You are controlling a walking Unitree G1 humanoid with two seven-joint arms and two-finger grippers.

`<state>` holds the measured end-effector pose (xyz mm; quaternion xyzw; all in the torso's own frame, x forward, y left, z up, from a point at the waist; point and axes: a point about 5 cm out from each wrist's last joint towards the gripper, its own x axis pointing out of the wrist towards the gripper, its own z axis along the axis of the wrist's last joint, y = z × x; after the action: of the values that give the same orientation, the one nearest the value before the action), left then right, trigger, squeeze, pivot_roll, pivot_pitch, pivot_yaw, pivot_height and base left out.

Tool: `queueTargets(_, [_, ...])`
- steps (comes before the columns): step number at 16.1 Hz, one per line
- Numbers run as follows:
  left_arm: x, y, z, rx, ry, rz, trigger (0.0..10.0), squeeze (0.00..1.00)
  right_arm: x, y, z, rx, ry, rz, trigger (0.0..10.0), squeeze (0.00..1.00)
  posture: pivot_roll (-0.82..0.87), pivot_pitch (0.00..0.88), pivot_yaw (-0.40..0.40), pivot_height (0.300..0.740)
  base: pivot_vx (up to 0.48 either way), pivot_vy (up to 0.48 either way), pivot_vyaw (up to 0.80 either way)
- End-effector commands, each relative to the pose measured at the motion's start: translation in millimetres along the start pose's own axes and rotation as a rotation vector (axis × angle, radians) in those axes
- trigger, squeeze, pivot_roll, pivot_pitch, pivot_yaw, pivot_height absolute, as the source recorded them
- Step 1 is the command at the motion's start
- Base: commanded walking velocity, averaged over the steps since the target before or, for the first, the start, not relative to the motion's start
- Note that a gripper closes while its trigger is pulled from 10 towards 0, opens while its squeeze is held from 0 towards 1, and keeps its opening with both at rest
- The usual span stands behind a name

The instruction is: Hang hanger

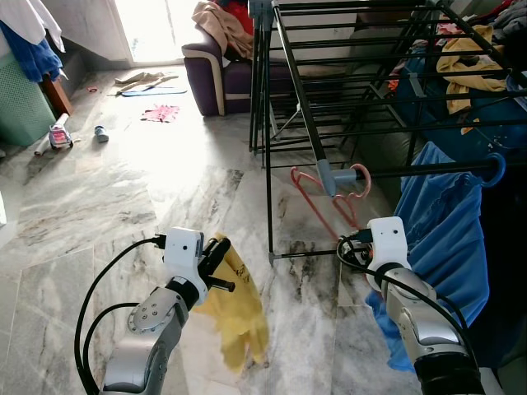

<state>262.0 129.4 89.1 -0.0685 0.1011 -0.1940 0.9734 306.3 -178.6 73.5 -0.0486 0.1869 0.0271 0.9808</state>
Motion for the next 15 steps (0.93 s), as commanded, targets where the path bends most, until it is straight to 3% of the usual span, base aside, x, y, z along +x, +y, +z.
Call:
queueTargets(1, [2.3,0.7,6.1,0.021,-0.012,-0.001,10.0,0.00,2.1,3.0,11.1,0.004,-0.042,0.020,10.0,0.00,0.00,0.043,0.010,0.740,0.000,0.000,0.00])
queueTargets(9, [2.7,-0.7,3.3,0.025,0.009,-0.007,10.0,0.00,2.4,6.9,11.1,0.057,-0.048,0.090,10.0,0.00,0.00,0.044,0.008,0.740,0.000,0.000,0.00])
queueTargets(10, [2.7,-0.6,3.0,0.026,0.013,-0.007,10.0,0.00,2.5,7.3,10.7,0.063,-0.046,0.094,7.0,0.00,0.00,0.045,0.008,0.740,0.000,0.000,0.00])
queueTargets(11, [2.7,-0.4,2.9,0.027,0.015,-0.007,10.0,0.00,2.6,7.7,10.3,0.073,-0.044,0.096,2.6,0.00,0.00,0.046,0.008,0.740,0.000,0.000,0.00])
queueTargets(12, [2.8,-0.3,2.9,0.029,0.017,-0.008,10.0,0.00,2.6,8.7,9.2,0.116,-0.042,0.101,0.0,0.00,0.00,0.047,0.009,0.740,0.000,0.000,0.00])
queueTargets(15, [2.8,-0.3,2.8,0.031,0.020,-0.010,10.0,0.00,2.5,10.2,8.4,0.142,-0.040,0.106,0.0,0.00,0.00,0.047,0.009,0.740,0.000,0.000,0.00])
